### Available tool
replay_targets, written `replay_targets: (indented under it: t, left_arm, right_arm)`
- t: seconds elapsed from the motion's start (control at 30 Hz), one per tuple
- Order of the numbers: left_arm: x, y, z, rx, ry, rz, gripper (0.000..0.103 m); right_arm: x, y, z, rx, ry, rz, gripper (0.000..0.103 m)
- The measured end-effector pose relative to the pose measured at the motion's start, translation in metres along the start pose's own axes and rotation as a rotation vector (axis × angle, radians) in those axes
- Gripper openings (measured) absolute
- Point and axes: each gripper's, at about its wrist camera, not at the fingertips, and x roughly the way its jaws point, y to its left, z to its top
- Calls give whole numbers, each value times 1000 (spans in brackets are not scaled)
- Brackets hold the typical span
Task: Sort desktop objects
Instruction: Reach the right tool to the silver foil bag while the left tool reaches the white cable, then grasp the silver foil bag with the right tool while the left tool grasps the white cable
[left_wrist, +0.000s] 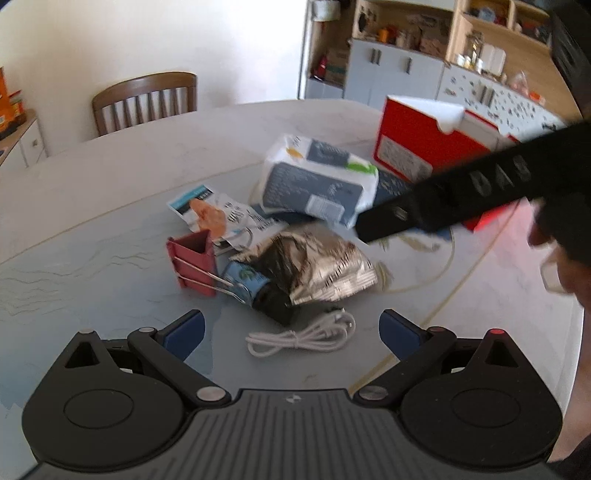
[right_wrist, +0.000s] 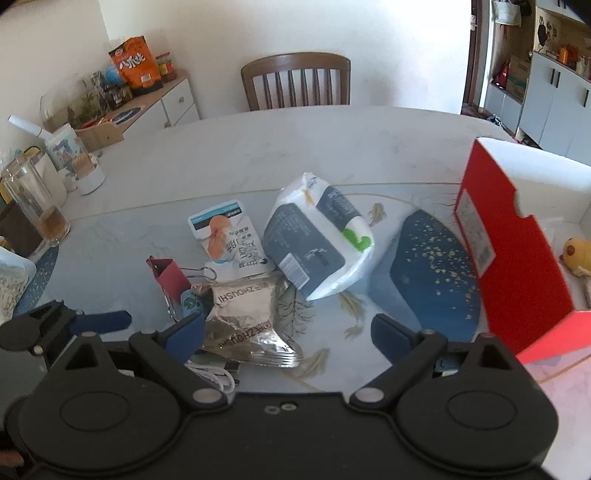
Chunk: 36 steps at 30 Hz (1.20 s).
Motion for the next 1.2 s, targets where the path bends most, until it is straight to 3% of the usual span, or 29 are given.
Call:
replay_targets:
  t: [0.37, 0.87, 0.93, 1.0, 1.2]
  left_arm:
    - [18, -7, -10, 22, 18, 23, 101]
    - [31, -18, -18, 86, 31, 81, 101]
    - [31, -17, -19, 86, 32, 79, 99]
    - [30, -17, -19, 85, 31, 81, 99]
    - [27, -12, -16, 66, 32, 62, 89]
  right_arm:
    - [34, 18, 10, -16, 35, -5, 92]
    - [68, 22, 10, -11, 102, -14, 75]
    - [71, 21, 10, -5, 117, -1, 62]
    - [71, 20, 9, -2, 121, 7, 55]
    - [65, 11, 8, 13, 122, -17, 52]
